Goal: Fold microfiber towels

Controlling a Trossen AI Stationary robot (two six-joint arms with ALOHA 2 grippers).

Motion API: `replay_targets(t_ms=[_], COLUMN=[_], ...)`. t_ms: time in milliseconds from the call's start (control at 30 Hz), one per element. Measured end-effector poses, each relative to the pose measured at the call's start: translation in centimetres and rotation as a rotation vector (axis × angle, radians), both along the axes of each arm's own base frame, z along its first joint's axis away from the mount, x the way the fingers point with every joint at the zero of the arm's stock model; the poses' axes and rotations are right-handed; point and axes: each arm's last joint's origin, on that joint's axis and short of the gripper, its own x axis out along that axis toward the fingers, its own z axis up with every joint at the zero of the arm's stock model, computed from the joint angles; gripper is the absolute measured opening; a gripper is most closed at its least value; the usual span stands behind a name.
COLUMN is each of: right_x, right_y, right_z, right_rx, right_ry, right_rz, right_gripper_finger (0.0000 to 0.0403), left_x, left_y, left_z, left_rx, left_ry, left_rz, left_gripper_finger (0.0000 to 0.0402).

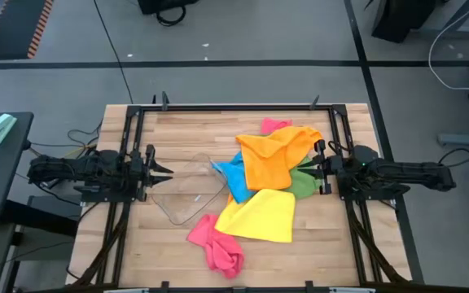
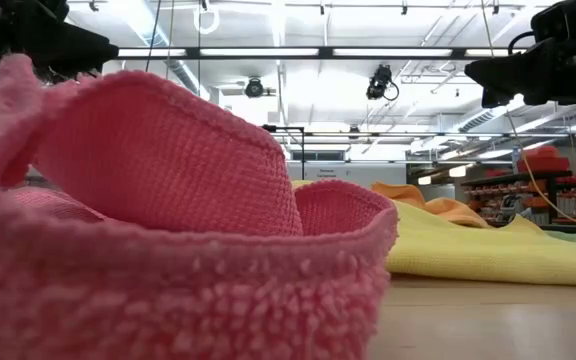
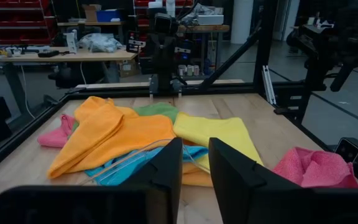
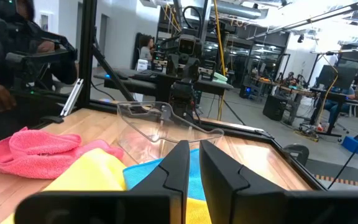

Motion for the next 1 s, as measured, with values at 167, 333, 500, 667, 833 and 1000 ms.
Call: replay_targets(t_ms=[167, 333, 500, 667, 833, 1000], right_x=[0.0, 0.0, 0.0, 0.0, 0.0, 0.0], right_y=[0.0, 0.0, 0.0, 0.0, 0.0, 0.0], right_z=[0.0, 0.01, 0.0, 0.01, 0.0, 0.0], right_rx=[0.0, 0.0, 0.0, 0.0, 0.0, 0.0], right_ry=[0.0, 0.0, 0.0, 0.0, 0.0, 0.0], right_rz=[0.0, 0.0, 0.0, 0.0, 0.0, 0.0], right_gripper_finger=[0.0045, 0.0045, 0.0045, 0.0045, 0.0045, 0.0045], left_x=[0.0, 0.0, 0.0, 0.01, 0.0, 0.0], left_y=[0.0, 0.0, 0.0, 0.0, 0.0, 0.0], left_z=[-0.02, -0.01, -0.01, -0.01, -0.01, -0.01], left_rx=[0.0, 0.0, 0.0, 0.0, 0.0, 0.0], left_ry=[0.001, 0.0, 0.0, 0.0, 0.0, 0.0], left_rz=[0.0, 0.0, 0.0, 0.0, 0.0, 0.0], left_gripper_finger=[0.0088, 0.009, 0.0084, 0.0085, 0.0091, 0.0088])
